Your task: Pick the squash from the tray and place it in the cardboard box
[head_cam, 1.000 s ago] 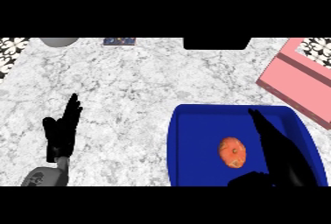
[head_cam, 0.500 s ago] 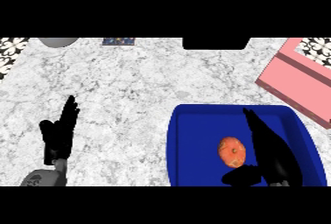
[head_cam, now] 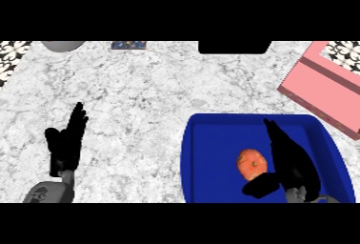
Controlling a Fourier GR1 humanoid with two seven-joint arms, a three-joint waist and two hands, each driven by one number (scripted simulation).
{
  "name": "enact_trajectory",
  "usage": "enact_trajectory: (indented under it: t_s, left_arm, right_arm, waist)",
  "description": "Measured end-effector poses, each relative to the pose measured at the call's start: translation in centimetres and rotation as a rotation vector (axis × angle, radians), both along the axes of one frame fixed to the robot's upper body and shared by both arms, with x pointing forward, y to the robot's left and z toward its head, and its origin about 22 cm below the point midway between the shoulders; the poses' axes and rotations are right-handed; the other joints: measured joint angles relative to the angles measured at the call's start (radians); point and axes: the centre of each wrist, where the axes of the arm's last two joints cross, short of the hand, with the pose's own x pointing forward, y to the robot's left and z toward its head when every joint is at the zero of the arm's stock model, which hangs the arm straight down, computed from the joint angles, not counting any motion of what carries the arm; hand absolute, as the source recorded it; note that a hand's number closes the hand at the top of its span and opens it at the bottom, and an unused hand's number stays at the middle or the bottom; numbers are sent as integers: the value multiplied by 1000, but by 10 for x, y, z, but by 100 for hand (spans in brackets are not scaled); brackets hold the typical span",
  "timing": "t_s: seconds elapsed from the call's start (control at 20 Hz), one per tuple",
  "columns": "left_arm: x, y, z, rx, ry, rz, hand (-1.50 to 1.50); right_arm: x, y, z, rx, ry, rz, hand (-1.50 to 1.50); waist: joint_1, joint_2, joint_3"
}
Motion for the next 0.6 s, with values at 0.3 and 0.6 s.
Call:
enact_trajectory:
  t_s: [0.3,0.6]
  left_arm:
    - [4,0,2,-2,-3,3,0]
    - [0,6,3,-2,-5,3,0]
  right_arm:
    - [8,-5,-12,-15,28,-20,-150]
    - [10,0,-20,-16,51,-19,-150]
  waist:
    - [-1,0,0]
    - [0,-1,0]
